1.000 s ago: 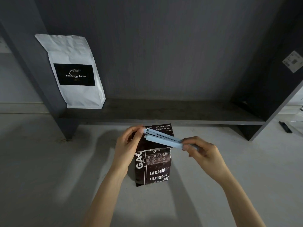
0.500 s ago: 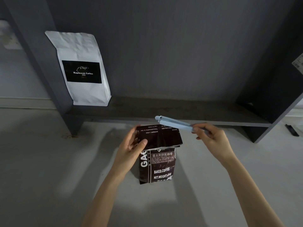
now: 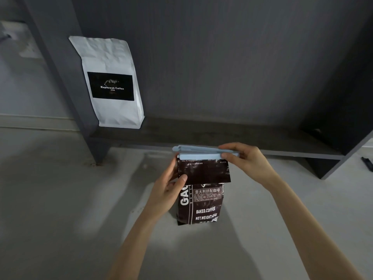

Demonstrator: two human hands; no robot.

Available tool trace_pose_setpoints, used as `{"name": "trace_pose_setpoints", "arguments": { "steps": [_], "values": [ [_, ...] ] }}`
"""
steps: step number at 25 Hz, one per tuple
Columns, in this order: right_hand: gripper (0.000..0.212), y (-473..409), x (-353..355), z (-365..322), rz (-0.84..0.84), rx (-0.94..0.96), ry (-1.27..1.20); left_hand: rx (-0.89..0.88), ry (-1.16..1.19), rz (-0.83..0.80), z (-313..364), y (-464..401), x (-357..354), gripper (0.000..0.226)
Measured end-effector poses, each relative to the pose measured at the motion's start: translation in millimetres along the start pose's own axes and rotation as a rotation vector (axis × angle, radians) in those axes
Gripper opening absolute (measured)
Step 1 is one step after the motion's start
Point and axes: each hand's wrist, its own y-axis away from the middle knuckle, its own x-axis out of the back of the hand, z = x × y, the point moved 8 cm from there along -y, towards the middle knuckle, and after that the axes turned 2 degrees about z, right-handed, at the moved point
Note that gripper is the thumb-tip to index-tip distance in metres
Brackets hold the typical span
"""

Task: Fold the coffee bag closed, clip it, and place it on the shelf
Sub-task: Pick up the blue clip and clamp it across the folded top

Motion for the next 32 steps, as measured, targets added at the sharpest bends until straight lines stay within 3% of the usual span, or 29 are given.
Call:
{"name": "trace_pose_setpoints", "arguments": {
  "steps": [5,15,19,32],
  "values": [
    [0.018,0.3,-13.8,-3.1,-0.039,-0.014,-0.071,0.006,-0.013,0.014,-3.1,0.3,1.1,0.054],
    [0.015,17.8,-14.1,11.6,0.091,-0.119,-0.303,-0.020,-0.062,0.043,-4.9,-1.0,1.7,0.055],
    [0.015,22.1,-12.4,16.9,0.160,-0.134,-0.335,-0.023,-0.061,0.041,-5.9,-0.7,2.9,0.055],
    [0.013,20.4,-25.9,13.2,0.167,-0.145,-0.414,-0.017,-0.077,0.018,-5.6,0.4,0.7,0.055]
  ]
}}
